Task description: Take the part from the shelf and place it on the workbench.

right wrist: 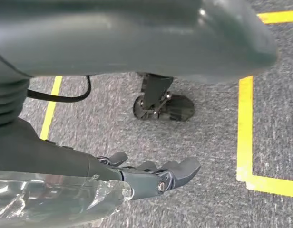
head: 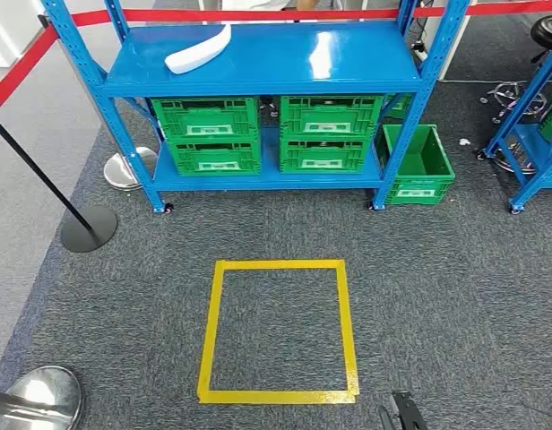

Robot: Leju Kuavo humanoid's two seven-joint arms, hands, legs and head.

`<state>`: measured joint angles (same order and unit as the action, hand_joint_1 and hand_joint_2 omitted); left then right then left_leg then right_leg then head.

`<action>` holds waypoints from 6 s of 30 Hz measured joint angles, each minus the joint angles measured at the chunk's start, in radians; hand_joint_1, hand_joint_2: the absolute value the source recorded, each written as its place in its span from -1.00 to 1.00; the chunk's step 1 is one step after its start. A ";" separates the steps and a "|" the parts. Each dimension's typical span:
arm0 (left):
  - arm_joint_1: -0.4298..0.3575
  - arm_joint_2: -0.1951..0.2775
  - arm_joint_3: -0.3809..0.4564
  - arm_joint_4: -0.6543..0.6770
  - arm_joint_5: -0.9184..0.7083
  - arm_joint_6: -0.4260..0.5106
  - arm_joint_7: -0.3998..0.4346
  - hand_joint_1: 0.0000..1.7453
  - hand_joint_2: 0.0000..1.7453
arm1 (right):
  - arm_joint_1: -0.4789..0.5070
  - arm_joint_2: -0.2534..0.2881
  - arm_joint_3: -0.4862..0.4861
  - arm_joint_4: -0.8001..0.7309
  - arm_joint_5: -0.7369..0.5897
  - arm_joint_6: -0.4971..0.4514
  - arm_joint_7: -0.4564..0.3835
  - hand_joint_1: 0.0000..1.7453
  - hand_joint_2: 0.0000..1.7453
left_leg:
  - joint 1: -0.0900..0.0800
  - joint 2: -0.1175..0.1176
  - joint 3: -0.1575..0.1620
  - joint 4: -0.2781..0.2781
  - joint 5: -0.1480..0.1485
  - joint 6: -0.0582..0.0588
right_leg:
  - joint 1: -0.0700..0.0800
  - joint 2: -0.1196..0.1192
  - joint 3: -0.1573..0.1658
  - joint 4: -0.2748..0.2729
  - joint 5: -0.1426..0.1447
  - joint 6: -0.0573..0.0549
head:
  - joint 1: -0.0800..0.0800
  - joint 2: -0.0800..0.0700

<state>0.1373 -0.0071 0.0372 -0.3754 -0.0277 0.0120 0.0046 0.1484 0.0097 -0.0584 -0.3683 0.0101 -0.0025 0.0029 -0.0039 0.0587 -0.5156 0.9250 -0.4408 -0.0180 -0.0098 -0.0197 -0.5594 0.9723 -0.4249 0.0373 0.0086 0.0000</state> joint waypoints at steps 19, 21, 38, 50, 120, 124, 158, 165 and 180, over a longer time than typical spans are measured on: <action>-0.112 -0.060 0.275 0.077 -0.206 0.156 -0.075 -1.00 -1.00 | -0.114 0.064 -0.245 0.093 0.276 -0.140 0.214 -1.00 -1.00 | 0.000 0.000 0.000 0.000 0.000 0.000 | 0.000 0.000 0.000 0.000 0.000 0.000 | 0.000 0.000; -0.125 -0.064 0.308 0.085 -0.224 0.191 -0.099 -1.00 -1.00 | -0.123 0.074 -0.270 0.103 0.304 -0.137 0.249 -1.00 -1.00 | 0.000 0.000 0.000 0.000 0.000 0.000 | 0.000 0.000 0.000 0.000 0.000 0.000 | 0.000 0.000; -0.228 -0.041 0.394 0.118 -0.436 0.397 -0.256 -1.00 -1.00 | -0.171 0.113 -0.395 0.157 0.450 -0.109 0.418 -1.00 -1.00 | -0.002 0.000 0.001 0.002 -0.001 0.001 | -0.002 0.000 0.001 -0.001 0.001 0.001 | 0.000 0.000; -0.315 0.006 0.147 0.118 -0.787 0.499 -0.192 -1.00 -1.00 | -0.180 0.115 -0.405 0.170 0.487 -0.090 0.423 -1.00 -1.00 | -0.005 -0.003 0.008 -0.006 -0.024 0.033 | -0.011 0.001 0.002 0.019 0.004 0.027 | 0.001 0.000; -0.361 0.048 0.018 0.083 -0.845 0.495 -0.241 -1.00 -1.00 | -0.175 0.117 -0.425 0.188 0.575 -0.073 0.398 -1.00 -1.00 | 0.032 -0.060 -0.192 0.286 -0.030 -0.023 | -0.019 0.046 0.118 -0.038 -0.081 -0.019 | -0.012 0.000; -0.349 0.049 0.018 0.083 -0.841 0.498 -0.241 -1.00 -1.00 | -0.172 0.117 -0.427 0.191 0.576 -0.073 0.398 -1.00 -1.00 | 0.025 -0.060 -0.139 0.054 0.153 -0.010 | -0.017 0.057 0.217 -0.090 -0.131 0.005 | -0.015 0.000; -0.358 0.046 0.017 0.078 -0.833 0.496 -0.235 -1.00 -1.00 | -0.194 0.115 -0.439 0.201 0.597 -0.071 0.403 -1.00 -1.00 | 0.003 -0.072 0.021 -0.034 0.022 0.001 | 0.027 0.047 0.020 -0.041 0.028 -0.042 | -0.019 0.000; -0.358 0.046 0.017 0.078 -0.837 0.506 -0.235 -1.00 -1.00 | -0.195 0.116 -0.439 0.200 0.598 -0.071 0.403 -1.00 -1.00 | 0.001 -0.073 0.022 -0.035 0.018 0.005 | 0.028 0.045 0.021 -0.041 0.030 -0.051 | -0.018 0.000; -0.352 0.046 0.012 0.078 -0.849 0.528 -0.229 -1.00 -1.00 | -0.195 0.115 -0.443 0.201 0.598 -0.071 0.401 -1.00 -1.00 | -0.011 -0.073 0.024 -0.040 0.008 0.024 | 0.014 0.043 0.025 -0.055 0.017 -0.006 | -0.019 0.000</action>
<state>-0.2149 0.0385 0.0491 -0.2976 -0.8770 0.5402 -0.2247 -0.0466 0.1251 -0.5018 -0.1677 0.6085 -0.0731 0.4040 -0.0147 -0.0139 -0.4917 0.8853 -0.4329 0.0056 0.0047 0.0229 -0.5344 0.9169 -0.4077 0.0313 -0.0100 0.0000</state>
